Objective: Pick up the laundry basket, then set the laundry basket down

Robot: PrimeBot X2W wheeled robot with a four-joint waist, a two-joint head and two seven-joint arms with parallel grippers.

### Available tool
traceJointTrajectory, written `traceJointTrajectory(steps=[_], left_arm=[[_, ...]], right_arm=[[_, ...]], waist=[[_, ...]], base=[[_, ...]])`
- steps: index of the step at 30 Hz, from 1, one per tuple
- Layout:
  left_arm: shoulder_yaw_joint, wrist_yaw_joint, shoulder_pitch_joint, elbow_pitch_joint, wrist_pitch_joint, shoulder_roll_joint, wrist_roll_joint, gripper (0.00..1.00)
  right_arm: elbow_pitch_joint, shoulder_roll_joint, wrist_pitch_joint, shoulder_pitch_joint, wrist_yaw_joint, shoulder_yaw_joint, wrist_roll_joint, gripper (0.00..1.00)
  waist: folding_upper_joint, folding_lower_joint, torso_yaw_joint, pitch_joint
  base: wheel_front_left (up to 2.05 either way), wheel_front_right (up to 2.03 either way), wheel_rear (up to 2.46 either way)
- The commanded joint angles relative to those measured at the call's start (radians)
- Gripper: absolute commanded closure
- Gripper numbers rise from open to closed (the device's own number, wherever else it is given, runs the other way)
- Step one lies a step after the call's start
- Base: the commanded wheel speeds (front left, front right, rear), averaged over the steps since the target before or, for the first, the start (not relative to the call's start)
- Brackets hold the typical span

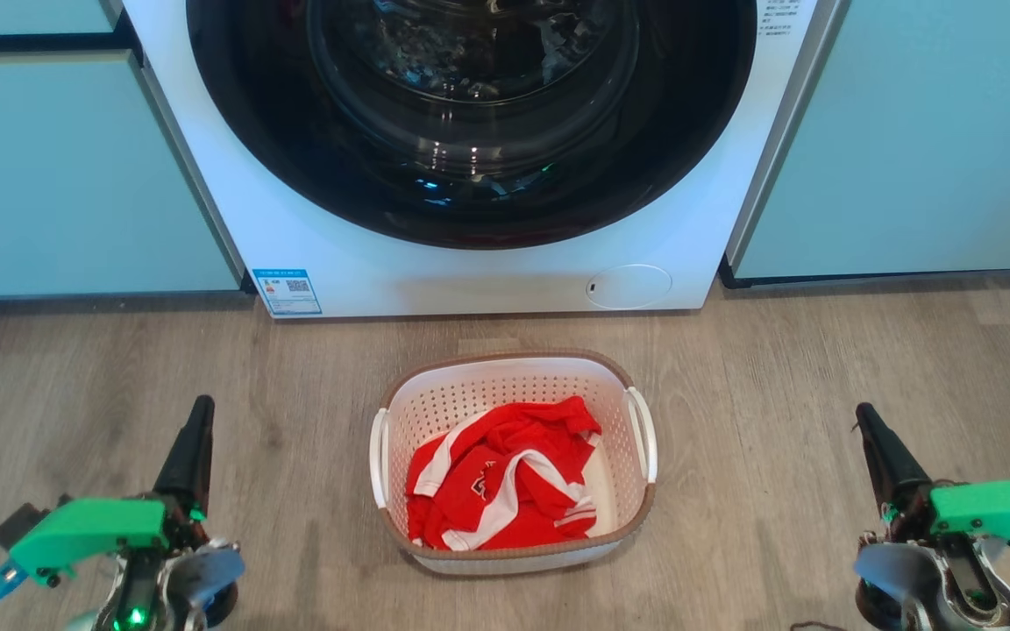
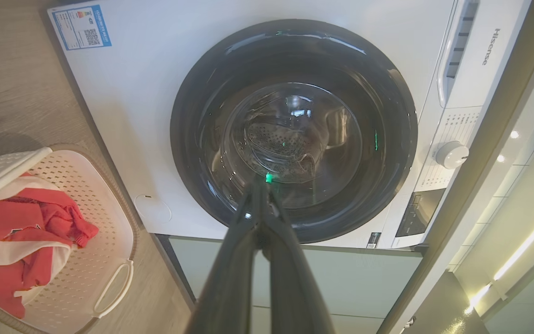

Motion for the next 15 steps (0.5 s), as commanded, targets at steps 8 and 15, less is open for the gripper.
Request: traceJointTrajectory(steps=[8,15], left_arm=[[0.046,-0.015,-0.061,-0.026,0.008,0.002,-0.020,1.00],[0.048,-0.015,-0.061,-0.026,0.010,0.000,-0.018,1.00]], right_arm=[[-0.029,-0.018,0.009,-0.064,-0.002,0.016,0.026,1.00],[-0.029,-0.017,0.010,-0.065,-0.002,0.015,0.025,1.00]], waist=[[0.0000,0.0000,0.000,0.000],[0.0000,0.0000,0.000,0.000]], base=[[0.00,0.00,0.00],[0.00,0.00,0.00]])
